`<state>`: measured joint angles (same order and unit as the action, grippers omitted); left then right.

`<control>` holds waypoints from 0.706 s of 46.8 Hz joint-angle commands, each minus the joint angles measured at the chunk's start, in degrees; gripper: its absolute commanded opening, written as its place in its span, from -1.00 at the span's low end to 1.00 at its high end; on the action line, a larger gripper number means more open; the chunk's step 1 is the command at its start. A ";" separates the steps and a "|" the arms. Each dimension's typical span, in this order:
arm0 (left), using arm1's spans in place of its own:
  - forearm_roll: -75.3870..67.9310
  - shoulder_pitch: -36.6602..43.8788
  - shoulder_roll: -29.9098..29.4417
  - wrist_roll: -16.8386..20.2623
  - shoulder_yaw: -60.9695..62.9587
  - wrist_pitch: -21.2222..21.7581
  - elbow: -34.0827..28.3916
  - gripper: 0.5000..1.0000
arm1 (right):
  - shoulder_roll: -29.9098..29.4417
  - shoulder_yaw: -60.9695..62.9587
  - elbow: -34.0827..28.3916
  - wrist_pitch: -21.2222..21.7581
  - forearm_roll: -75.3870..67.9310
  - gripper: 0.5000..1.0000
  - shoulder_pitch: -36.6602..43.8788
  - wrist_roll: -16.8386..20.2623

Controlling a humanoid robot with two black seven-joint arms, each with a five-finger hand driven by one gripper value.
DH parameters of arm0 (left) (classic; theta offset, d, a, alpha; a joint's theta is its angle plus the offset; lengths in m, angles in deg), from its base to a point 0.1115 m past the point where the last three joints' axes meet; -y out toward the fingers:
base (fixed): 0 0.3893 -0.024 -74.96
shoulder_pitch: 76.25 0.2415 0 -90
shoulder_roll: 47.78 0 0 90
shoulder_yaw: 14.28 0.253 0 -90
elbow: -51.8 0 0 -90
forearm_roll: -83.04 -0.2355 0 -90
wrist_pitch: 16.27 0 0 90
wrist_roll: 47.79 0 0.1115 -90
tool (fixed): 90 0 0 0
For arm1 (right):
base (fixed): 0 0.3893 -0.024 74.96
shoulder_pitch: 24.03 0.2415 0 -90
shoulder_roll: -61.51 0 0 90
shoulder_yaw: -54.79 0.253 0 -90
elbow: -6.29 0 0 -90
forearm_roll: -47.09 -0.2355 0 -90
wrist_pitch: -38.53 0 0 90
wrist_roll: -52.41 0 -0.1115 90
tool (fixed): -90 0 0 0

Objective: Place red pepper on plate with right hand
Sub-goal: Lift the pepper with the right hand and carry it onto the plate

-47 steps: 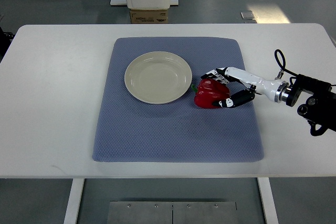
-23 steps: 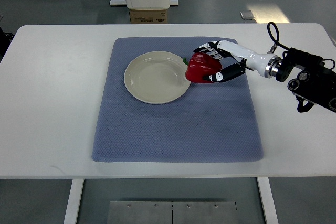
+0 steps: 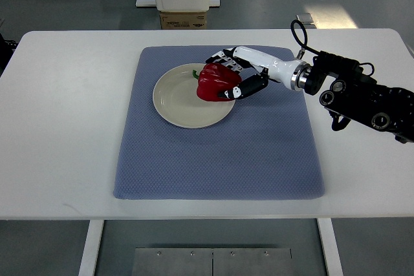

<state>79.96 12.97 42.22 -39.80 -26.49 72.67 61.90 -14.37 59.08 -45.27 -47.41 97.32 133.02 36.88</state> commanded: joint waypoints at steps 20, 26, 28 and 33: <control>0.00 -0.01 0.00 0.01 0.00 0.01 0.00 1.00 | -10.69 -0.16 6.56 -0.20 0.12 -1.00 1.15 3.40; 0.00 -0.01 0.00 0.01 0.00 0.01 0.00 1.00 | -12.98 -0.16 7.96 -1.07 0.12 -1.00 0.97 5.59; 0.00 -0.01 0.00 0.01 0.00 0.01 0.00 1.00 | -13.59 -0.16 8.58 -1.51 0.12 -1.00 0.71 6.12; 0.00 -0.01 0.00 0.01 0.00 0.01 0.00 1.00 | -14.12 -0.07 9.72 -2.31 0.04 -1.00 0.36 7.79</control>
<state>79.96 12.95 42.22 -39.80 -26.49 72.68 61.91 -28.41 58.92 -36.11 -49.35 97.41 133.65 43.86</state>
